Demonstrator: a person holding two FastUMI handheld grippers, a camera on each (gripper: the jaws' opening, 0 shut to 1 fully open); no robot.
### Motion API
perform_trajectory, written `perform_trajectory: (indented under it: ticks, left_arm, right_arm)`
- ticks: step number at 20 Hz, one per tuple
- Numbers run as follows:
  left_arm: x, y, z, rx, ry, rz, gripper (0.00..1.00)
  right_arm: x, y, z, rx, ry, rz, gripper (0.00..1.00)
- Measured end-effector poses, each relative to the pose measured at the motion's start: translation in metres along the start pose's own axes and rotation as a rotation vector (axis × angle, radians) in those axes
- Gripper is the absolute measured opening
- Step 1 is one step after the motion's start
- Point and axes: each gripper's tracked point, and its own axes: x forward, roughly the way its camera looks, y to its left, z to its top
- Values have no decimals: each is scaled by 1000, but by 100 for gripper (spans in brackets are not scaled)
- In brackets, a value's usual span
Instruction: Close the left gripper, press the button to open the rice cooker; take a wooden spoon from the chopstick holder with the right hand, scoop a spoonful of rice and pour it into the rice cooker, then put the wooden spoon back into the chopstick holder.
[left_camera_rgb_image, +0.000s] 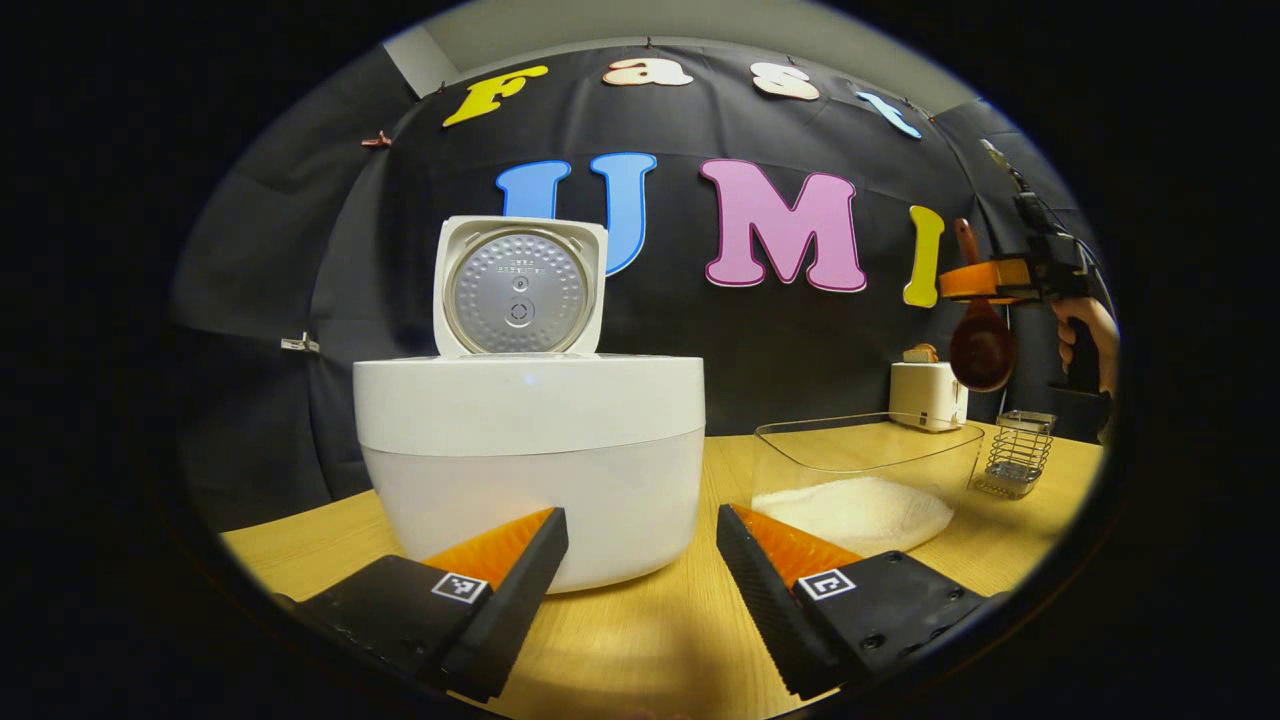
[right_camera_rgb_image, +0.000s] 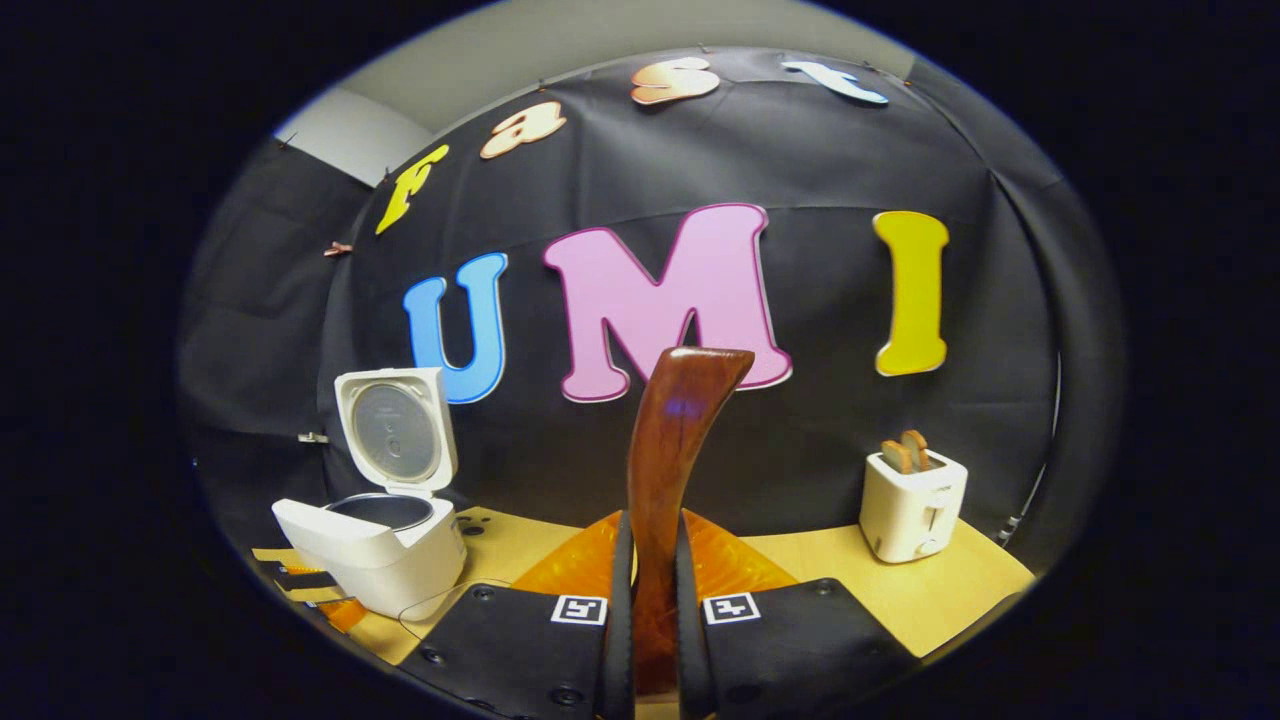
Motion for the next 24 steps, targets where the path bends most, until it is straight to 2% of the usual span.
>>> perform_trajectory:
  ticks: [6, 13, 16, 24]
  left_arm:
    - [0, 1, -1, 1, 0, 0, 97]
    - [0, 0, 0, 2, -1, -2, 97]
    - [0, 1, -1, 2, -1, -2, 97]
    - [1, 1, -1, 3, -2, -3, 96]
  right_arm:
    - [36, 51, 2, -204, 85, 80, 20]
    - [78, 73, 15, -244, 152, 116, 20]
    - [70, 92, -18, -222, 234, 184, 20]
    - [53, 91, -128, -378, 442, 213, 20]
